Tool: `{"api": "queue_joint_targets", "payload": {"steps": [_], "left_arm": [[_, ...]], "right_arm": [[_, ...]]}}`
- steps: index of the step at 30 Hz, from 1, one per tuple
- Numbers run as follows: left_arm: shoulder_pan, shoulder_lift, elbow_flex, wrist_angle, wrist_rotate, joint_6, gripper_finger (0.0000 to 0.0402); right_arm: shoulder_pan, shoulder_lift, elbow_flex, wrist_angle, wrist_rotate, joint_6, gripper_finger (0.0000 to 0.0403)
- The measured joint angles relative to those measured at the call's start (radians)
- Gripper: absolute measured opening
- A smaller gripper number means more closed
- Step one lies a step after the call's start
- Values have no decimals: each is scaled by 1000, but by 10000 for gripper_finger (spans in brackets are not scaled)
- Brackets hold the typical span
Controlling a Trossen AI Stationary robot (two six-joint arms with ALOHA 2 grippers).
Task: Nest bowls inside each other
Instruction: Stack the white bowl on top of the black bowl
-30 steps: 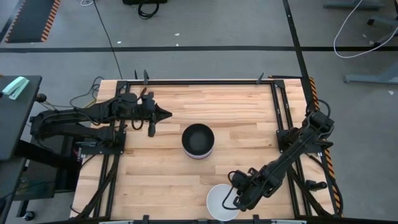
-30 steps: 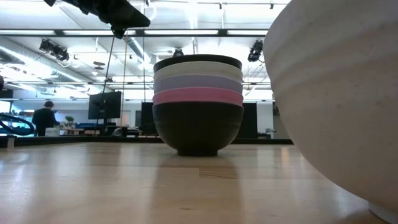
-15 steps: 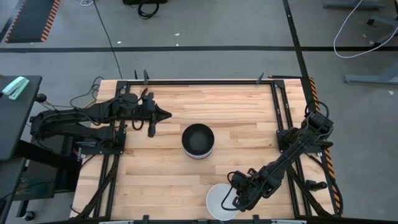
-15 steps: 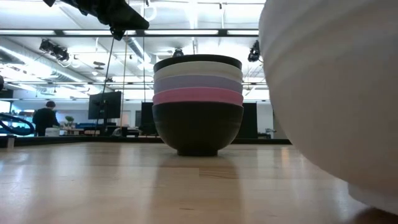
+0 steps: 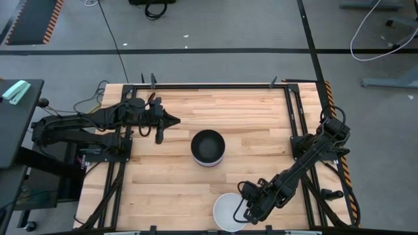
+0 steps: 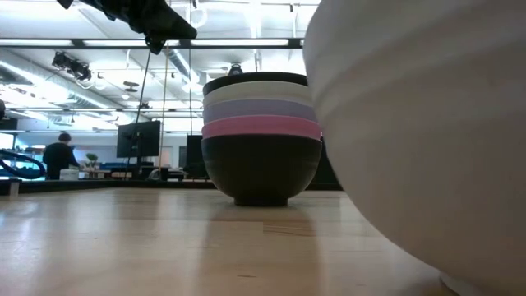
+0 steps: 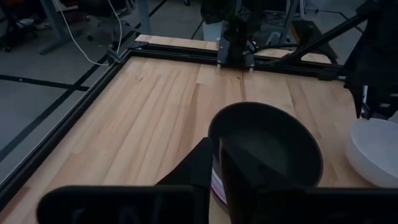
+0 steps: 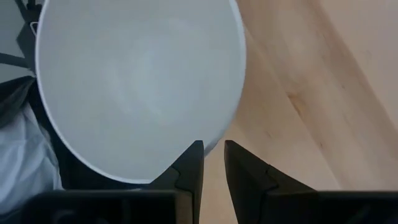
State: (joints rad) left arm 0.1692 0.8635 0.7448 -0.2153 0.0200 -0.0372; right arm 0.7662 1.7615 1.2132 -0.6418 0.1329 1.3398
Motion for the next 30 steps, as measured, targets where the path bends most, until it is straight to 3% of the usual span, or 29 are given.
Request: {"api": "queue_joint_targets", "payload": {"steps": [30], "left_arm": [[0, 0, 0, -32, 0, -12, 30]], "right_arm": [[-92, 0, 0, -15, -23, -136, 73]]}}
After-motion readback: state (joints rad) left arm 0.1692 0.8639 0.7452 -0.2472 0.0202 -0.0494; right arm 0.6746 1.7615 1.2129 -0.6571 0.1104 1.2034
